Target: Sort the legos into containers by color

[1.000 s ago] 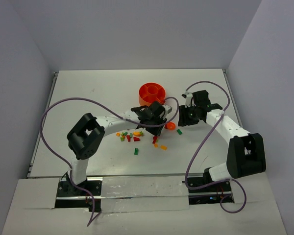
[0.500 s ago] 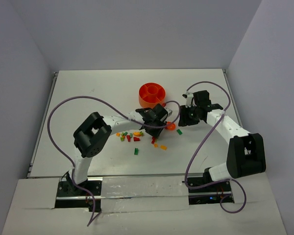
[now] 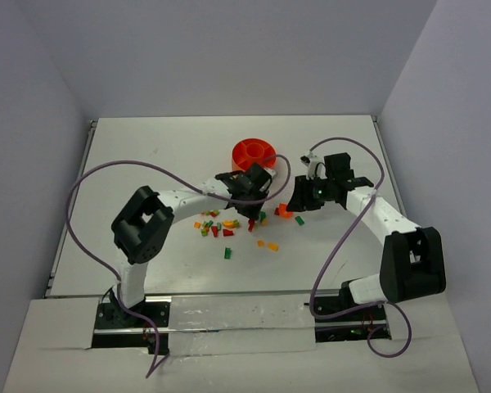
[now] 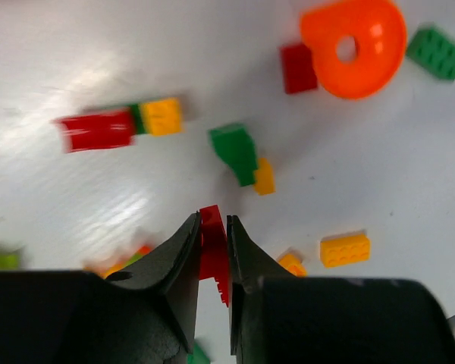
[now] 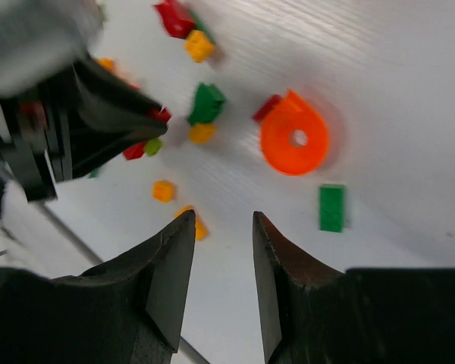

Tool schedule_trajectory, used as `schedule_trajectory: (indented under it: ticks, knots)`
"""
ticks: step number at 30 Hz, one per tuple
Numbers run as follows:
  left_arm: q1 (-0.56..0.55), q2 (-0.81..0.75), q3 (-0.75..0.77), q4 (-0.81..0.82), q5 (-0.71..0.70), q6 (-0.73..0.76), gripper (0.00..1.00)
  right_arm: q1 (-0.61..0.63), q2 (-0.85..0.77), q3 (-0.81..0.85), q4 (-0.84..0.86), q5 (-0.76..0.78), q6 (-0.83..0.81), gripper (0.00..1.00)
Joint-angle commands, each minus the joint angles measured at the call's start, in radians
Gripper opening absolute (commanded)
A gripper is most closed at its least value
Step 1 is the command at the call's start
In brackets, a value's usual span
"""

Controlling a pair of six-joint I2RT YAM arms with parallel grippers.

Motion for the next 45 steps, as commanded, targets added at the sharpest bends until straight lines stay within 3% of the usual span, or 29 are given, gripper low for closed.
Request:
schedule_trajectory:
  ticks: [1, 6, 13, 27, 36, 45]
  knots:
    - [0.063, -0.151, 0.014, -0.013, -0.06, -0.112, 0.0, 0.021, -0.062, -0.027, 0.151, -0.202, 0.112, 0.43]
    - [0.098, -0.233, -0.005, 0.005, 0.024, -0.19, 0.0, 0.074, -0.032, -0.009, 0.257, -0.295, 0.24, 0.43]
    - [0.105, -0.257, 0.0, 0.007, 0.061, -0.208, 0.0, 0.149, 0.064, 0.06, 0.348, -0.309, 0.38, 0.44]
    - [0.105, -0.276, -0.015, 0.024, 0.085, -0.22, 0.0, 0.204, 0.185, 0.098, 0.372, -0.314, 0.42, 0.43]
    - [0.103, -0.285, -0.034, 0.041, 0.115, -0.218, 0.0, 0.206, 0.224, 0.112, 0.402, -0.351, 0.448, 0.27]
    - [0.103, -0.299, -0.044, 0.054, 0.132, -0.226, 0.0, 0.204, 0.253, 0.112, 0.412, -0.41, 0.456, 0.19]
